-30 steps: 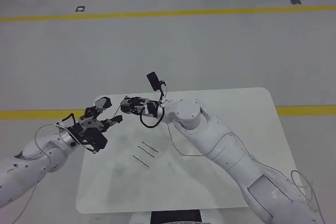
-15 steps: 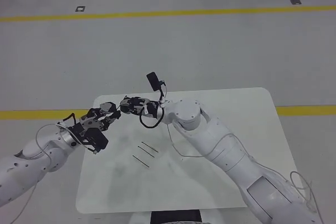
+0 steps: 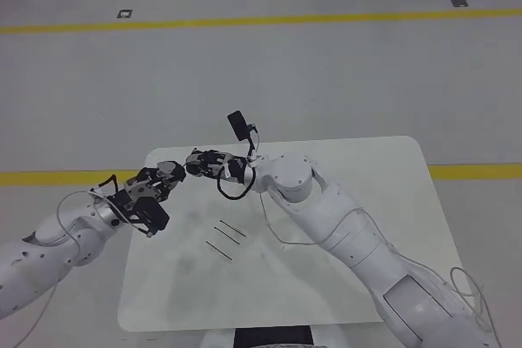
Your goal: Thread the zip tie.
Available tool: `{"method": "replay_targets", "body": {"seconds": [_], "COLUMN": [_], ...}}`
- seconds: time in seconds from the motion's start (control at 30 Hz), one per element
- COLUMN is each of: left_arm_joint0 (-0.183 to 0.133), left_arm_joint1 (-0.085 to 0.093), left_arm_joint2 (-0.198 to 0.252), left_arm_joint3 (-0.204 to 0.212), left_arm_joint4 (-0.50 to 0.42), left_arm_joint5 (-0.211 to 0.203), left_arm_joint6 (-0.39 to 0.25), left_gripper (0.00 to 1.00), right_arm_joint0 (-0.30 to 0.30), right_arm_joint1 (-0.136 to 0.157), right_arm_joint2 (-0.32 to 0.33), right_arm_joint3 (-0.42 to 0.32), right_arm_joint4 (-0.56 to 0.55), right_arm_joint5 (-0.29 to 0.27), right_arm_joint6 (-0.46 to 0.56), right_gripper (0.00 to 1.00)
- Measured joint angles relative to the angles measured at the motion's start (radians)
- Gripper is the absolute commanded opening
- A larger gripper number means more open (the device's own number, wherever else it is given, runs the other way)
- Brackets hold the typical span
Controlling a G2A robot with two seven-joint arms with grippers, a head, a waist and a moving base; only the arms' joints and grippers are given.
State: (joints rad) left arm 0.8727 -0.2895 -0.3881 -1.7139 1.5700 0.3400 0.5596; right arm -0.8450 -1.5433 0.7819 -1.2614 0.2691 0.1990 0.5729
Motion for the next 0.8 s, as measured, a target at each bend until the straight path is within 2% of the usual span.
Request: {"method": "replay_targets", "body": {"seconds": [0.1,0.43,0.47,0.5,0.53,0.8], "left_arm_joint0": [-0.009,-0.037,-0.039,-0.04,-0.041,-0.045], "left_arm_joint1": [0.001,0.001,0.001,0.001,0.001,0.003], "left_arm_joint2": [0.01,0.041,0.044,0.047,0.051,0.067], "left_arm_joint3": [0.0,0.003,0.003,0.004,0.005,0.004], "left_arm_joint4": [0.0,0.0,0.0,0.0,0.0,0.0], "left_arm_joint5": [0.0,0.0,0.0,0.0,0.0,0.0], "left_arm_joint6": [-0.001,-0.005,-0.006,-0.005,-0.005,0.003], "left_gripper": [0.0,0.0,0.0,0.0,0.0,0.0], "right_arm_joint0": [-0.002,-0.009,-0.01,-0.01,-0.012,-0.041], "right_arm_joint1": [-0.001,-0.004,-0.004,-0.004,-0.004,0.006], "right_arm_joint2": [0.003,0.011,0.011,0.012,0.013,0.049], "right_arm_joint3": [-0.001,-0.001,0.0,-0.001,-0.002,-0.03], "right_arm_joint4": [-0.003,-0.012,-0.013,-0.015,-0.018,-0.046], "right_arm_joint5": [0.002,0.003,0.003,0.004,0.006,0.016], "right_arm_joint6": [0.001,0.006,0.008,0.008,0.007,-0.014], "right_gripper": [0.0,0.0,0.21,0.69,1.0,1.0]}}
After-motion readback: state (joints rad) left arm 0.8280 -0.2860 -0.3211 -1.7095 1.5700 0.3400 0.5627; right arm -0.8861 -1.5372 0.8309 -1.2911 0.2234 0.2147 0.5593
